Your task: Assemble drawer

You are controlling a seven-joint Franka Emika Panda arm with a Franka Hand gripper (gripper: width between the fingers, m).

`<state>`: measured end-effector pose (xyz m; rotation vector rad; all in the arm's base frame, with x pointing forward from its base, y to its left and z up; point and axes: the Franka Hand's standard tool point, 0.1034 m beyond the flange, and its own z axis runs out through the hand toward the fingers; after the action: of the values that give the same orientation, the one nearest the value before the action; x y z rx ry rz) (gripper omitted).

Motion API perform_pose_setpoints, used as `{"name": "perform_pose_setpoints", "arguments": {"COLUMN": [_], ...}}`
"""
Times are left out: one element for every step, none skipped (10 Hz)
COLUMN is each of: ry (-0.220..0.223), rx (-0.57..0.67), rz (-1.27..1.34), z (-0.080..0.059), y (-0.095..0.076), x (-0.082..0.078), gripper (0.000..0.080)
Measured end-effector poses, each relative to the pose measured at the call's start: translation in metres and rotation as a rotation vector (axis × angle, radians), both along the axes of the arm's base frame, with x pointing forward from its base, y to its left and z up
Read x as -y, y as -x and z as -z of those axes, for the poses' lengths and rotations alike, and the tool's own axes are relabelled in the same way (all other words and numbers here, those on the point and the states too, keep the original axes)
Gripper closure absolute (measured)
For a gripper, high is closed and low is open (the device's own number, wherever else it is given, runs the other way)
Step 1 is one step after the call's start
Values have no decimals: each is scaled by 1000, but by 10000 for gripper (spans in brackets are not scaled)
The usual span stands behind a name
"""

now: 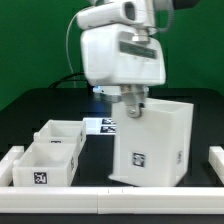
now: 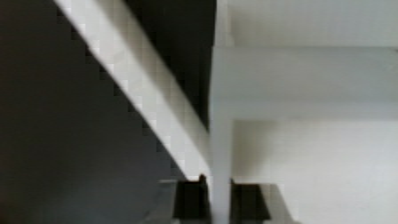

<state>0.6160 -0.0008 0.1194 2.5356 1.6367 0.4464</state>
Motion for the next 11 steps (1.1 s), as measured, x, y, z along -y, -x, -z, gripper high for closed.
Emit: {"name": "perform_pose_setpoints", "arguments": {"ry": [22,35,67,88,95,91,96,91,87,104,125], "rx": [16,20,26,29,30,29,45,62,65,90,120], "rz": [-94,-122,-186,-227,-235,-223,-261,-286,-315,-366,-405], "z": [0,-1,-3,-4,-4,-4,-3,0,4,6,6], "y": [-8,-9,-10,-10,-10,-10,-15,-24,-31,-35,-37], "x": [-3,-1,1,2,4,3,-3,-19,-35,-46,-52], "gripper": [760,760,760,760,758,758,758,756,756,747,739]}}
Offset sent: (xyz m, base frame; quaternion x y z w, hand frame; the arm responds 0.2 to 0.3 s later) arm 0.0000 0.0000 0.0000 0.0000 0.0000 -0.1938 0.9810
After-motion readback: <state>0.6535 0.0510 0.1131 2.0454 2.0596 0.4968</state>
